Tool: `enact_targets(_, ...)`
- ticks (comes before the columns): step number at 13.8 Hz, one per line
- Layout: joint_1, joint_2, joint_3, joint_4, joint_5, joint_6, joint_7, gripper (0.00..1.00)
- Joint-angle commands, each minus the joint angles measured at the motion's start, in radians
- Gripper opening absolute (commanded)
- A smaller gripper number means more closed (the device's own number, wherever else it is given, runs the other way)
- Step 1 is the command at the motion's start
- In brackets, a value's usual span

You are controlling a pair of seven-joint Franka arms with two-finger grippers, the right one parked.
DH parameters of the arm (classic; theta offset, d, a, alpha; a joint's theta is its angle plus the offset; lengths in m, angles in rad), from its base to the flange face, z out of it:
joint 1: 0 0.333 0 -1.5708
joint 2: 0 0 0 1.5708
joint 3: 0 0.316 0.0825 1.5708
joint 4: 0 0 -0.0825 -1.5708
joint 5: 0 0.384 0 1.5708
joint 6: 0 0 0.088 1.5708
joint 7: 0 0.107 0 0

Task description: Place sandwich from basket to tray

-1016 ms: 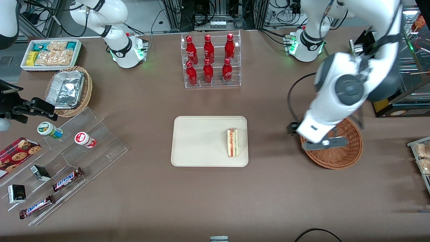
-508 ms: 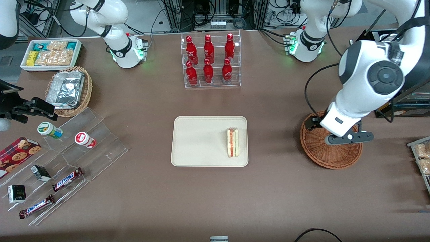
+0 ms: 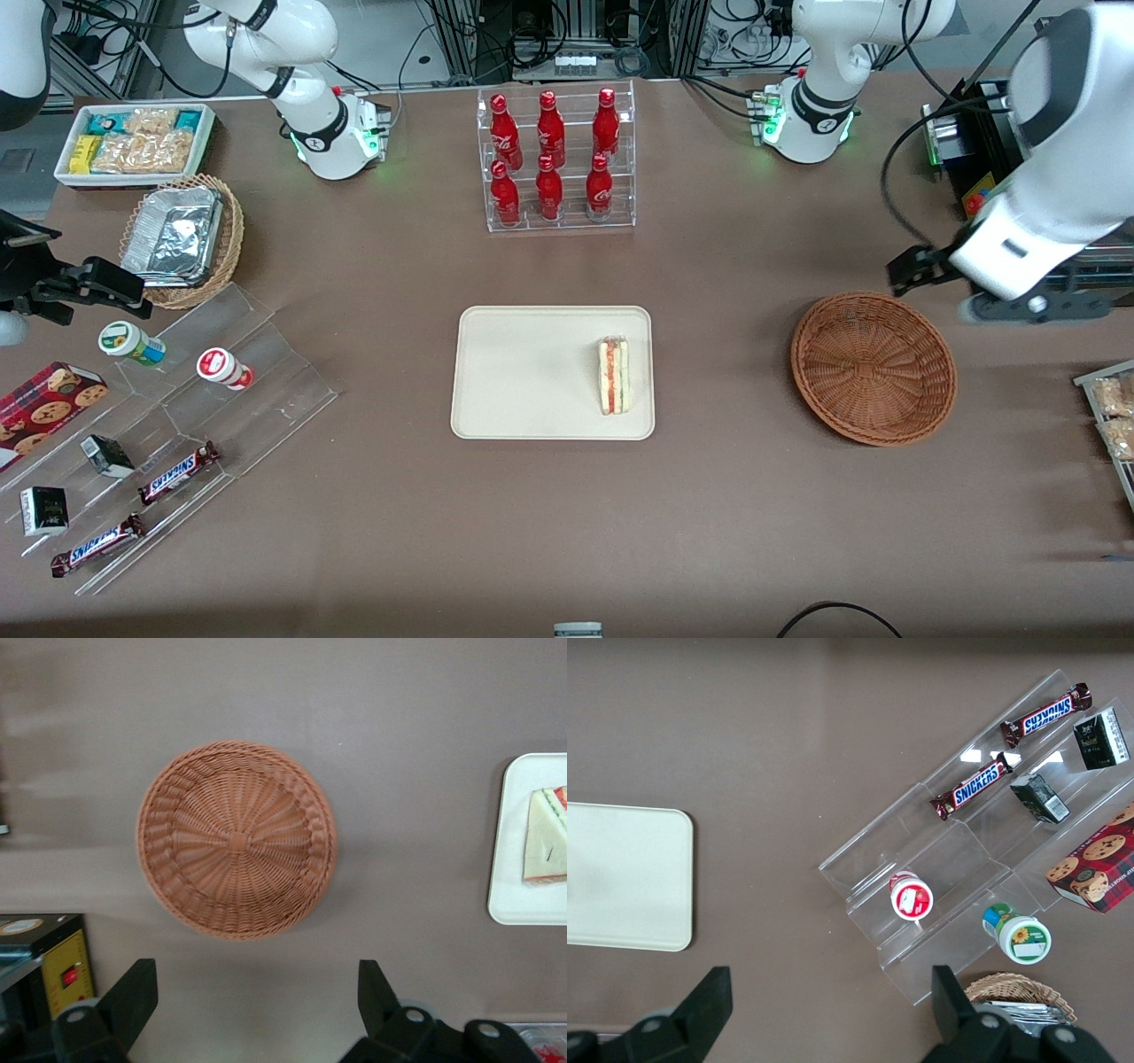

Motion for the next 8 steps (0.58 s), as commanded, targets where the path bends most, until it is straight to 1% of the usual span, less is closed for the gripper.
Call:
enact_targets(1,0.033,-0.065,-0.004,-0.020,-0.006,-0.027,0.029,1.00)
enact_targets(7,0.047,-0.076,0.000,-0.011,-0.015,-0.050,0.017,1.00)
enact_targets(8,0.047,-0.076,0.000,-0.014,-0.030,-0.051,0.017,1.00)
